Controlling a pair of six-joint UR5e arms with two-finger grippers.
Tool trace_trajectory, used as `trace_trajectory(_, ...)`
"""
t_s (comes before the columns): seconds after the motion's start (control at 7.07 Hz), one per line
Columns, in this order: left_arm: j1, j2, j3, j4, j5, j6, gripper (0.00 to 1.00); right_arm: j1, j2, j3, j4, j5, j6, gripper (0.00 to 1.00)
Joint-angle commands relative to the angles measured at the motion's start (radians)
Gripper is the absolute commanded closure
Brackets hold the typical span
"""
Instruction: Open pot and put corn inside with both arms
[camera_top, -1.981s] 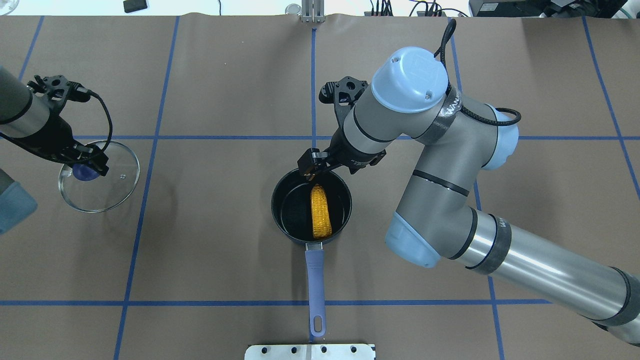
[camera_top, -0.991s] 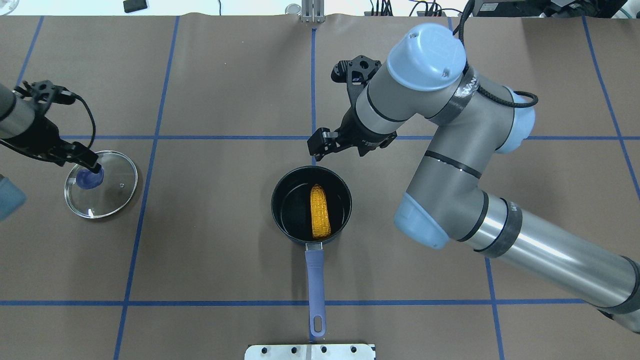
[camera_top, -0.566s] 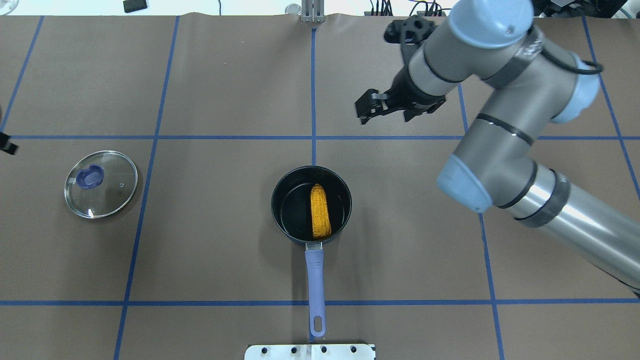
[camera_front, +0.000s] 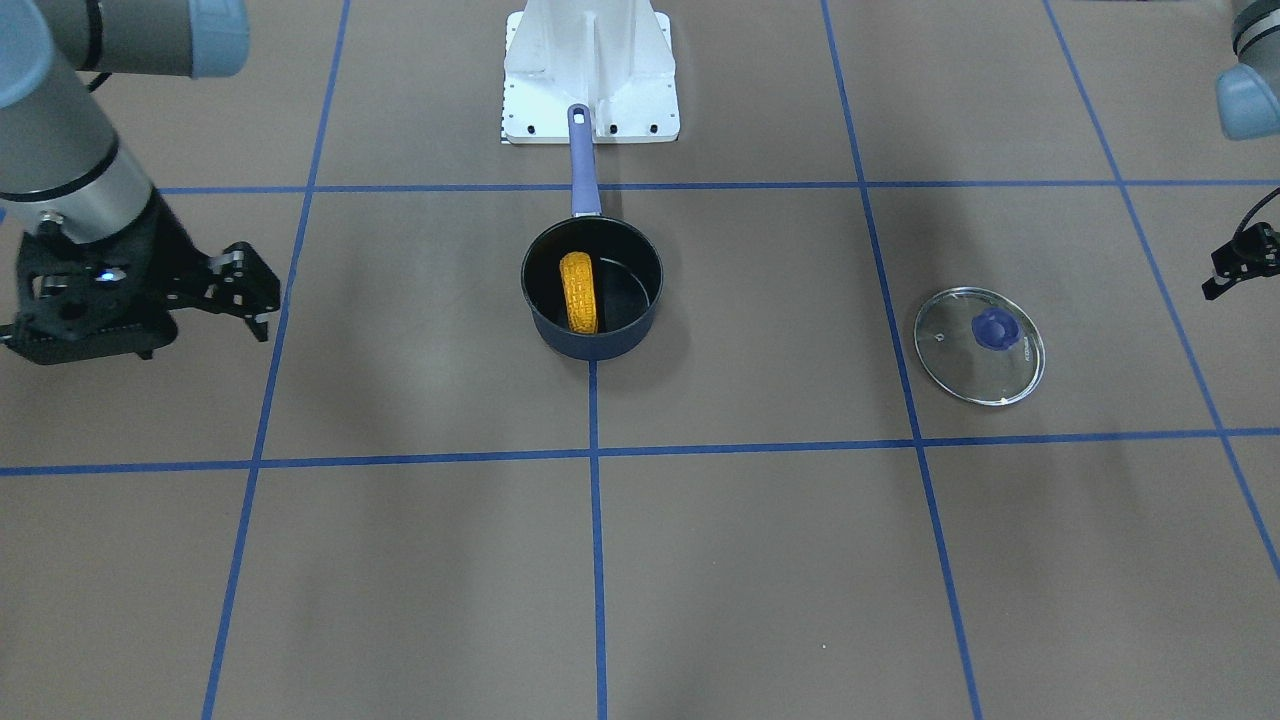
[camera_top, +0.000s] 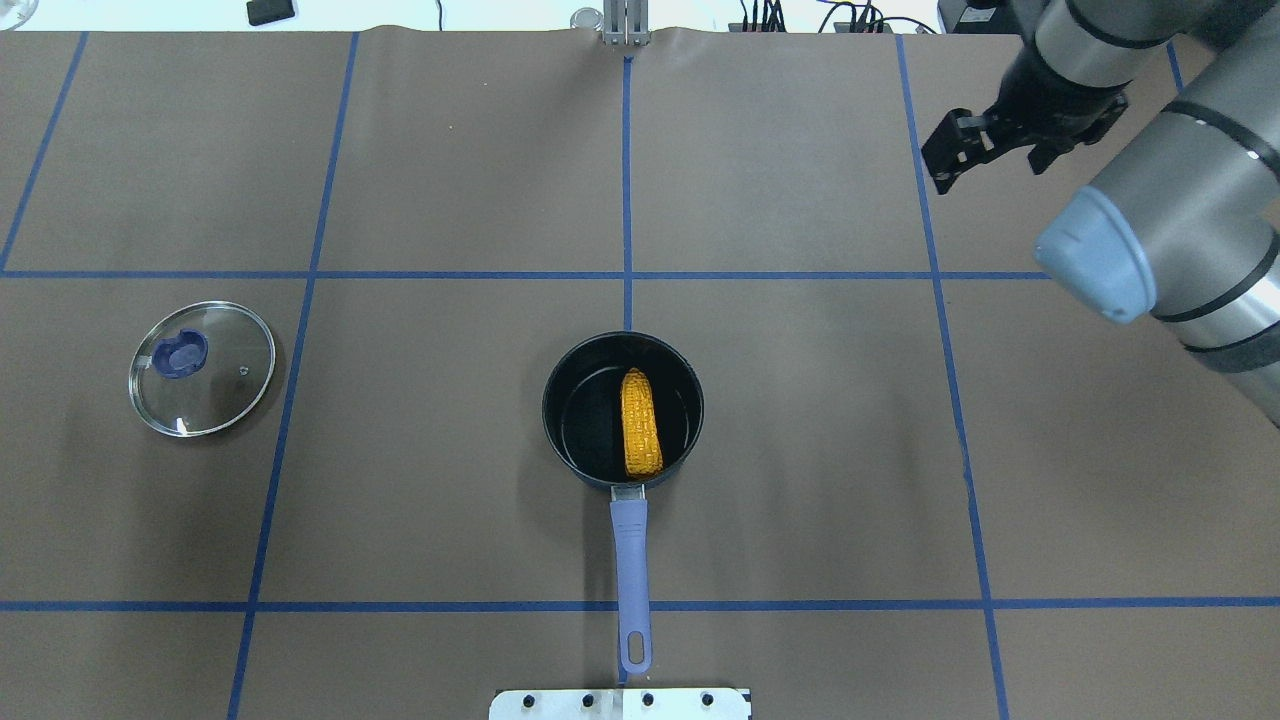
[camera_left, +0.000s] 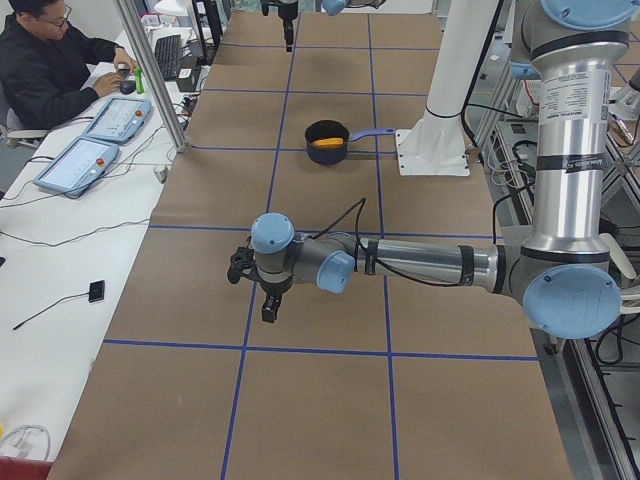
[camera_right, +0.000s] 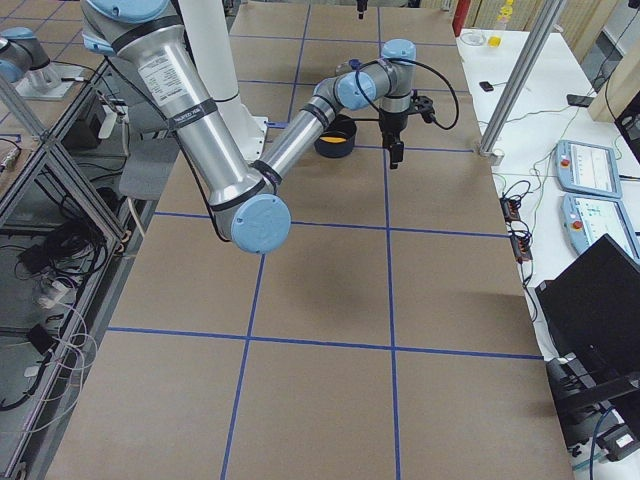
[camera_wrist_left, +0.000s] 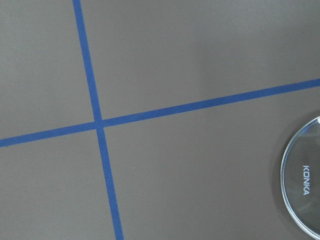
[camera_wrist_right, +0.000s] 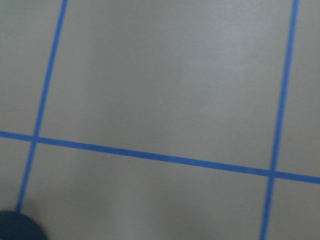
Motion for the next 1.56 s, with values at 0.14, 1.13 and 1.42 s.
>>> trace_trajectory(0.14,-0.022,0.001,0.001,0.0,0.004,0.003,0.01,0.219,-0.091,-0.097,-0.055,0.227,-0.189,0.0)
trace_trajectory(1.13,-0.031,0.026,-0.001,-0.006,0.004,0.003,0.01,0.35,-0.571,-0.089,0.363,0.241,-0.317,0.0)
trace_trajectory(1.42,-0.031,0.038,-0.005,-0.006,0.003,0.001,0.01,0.356,-0.578,-0.089,0.363,0.241,-0.317,0.0)
